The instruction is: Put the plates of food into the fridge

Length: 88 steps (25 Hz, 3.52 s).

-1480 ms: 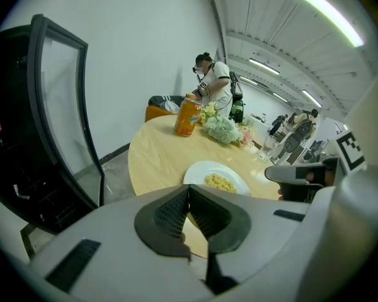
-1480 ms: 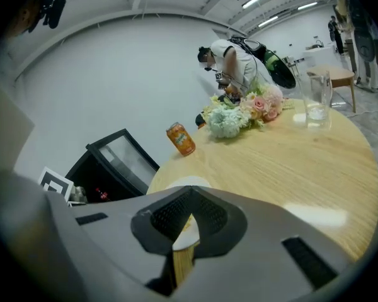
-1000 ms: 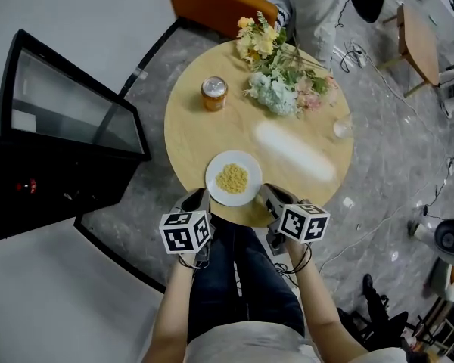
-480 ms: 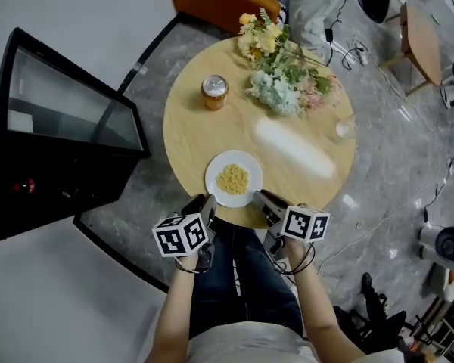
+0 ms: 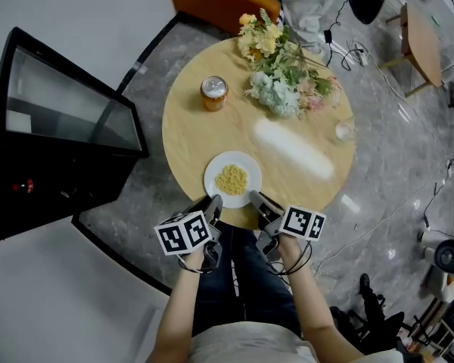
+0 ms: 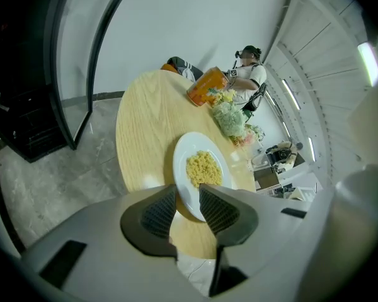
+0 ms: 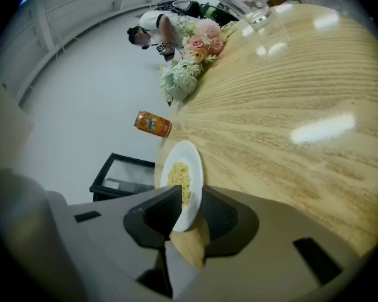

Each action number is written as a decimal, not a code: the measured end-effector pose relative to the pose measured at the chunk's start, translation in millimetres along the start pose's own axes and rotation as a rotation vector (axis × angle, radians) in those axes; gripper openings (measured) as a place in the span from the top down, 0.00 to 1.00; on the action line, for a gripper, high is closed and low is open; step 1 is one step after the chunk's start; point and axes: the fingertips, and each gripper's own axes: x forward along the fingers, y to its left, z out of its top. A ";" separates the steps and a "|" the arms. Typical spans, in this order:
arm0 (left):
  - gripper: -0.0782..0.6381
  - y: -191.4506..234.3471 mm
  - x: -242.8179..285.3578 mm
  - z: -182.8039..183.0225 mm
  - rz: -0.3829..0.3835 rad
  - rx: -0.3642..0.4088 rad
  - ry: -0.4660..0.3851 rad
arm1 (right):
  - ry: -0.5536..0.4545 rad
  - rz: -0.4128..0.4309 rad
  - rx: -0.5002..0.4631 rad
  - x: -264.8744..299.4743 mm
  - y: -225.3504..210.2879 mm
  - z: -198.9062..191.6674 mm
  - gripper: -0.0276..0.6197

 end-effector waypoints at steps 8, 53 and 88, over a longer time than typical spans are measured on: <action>0.75 -5.7 5.8 0.7 -0.015 -0.054 -0.014 | -0.026 0.018 0.166 1.6 -5.6 4.3 0.91; 0.83 125.1 -295.6 -19.3 0.065 -0.681 -0.875 | 0.536 0.326 -0.169 75.9 232.9 -208.5 0.93; 0.84 313.3 -417.7 71.3 0.033 -0.747 -0.988 | 0.529 0.311 -0.210 244.6 352.7 -330.9 0.93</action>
